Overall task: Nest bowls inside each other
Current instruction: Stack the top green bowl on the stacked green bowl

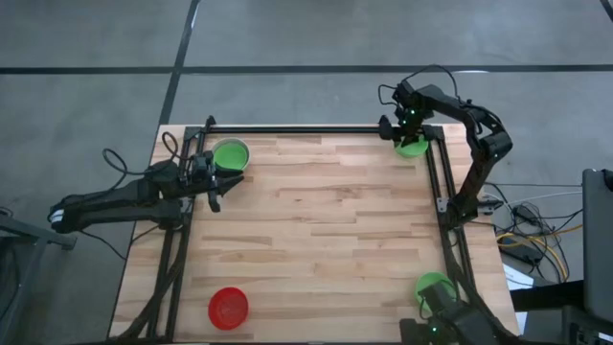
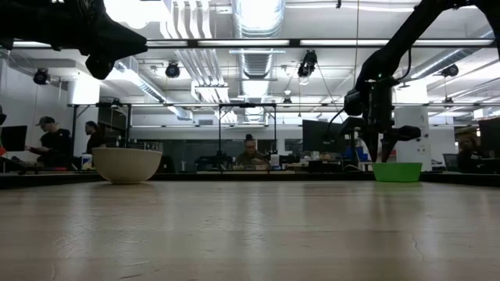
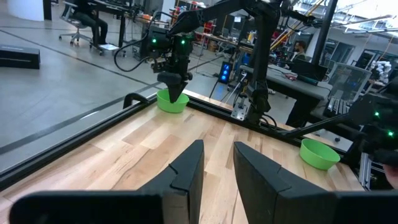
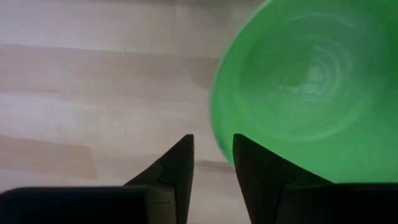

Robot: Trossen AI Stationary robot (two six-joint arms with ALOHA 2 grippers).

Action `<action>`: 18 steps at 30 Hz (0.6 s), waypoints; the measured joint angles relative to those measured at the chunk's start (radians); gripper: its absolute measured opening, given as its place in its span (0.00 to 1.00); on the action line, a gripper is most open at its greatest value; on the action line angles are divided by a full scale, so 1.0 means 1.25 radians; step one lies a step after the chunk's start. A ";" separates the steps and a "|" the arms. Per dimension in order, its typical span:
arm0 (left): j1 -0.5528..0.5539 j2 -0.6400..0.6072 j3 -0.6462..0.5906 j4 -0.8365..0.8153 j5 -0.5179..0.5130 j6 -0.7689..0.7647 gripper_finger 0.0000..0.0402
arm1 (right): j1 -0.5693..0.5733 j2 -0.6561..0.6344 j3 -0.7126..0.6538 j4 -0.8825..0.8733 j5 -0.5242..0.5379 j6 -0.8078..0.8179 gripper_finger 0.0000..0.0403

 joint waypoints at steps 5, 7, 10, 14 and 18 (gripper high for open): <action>0.000 0.000 0.000 0.000 0.000 0.000 0.23 | 0.000 0.011 0.000 0.001 -0.003 -0.004 0.28; 0.000 0.000 0.000 0.000 0.000 0.000 0.23 | 0.000 0.013 0.000 0.004 -0.002 -0.008 0.27; 0.000 0.000 0.000 0.000 0.000 0.000 0.23 | 0.000 0.014 0.000 0.004 0.005 -0.021 0.26; 0.000 0.000 0.000 0.000 0.000 0.000 0.23 | 0.000 0.010 0.000 0.006 0.037 -0.024 0.25; 0.000 0.000 0.000 0.000 0.000 0.000 0.23 | -0.003 0.010 0.000 0.009 0.068 -0.028 0.25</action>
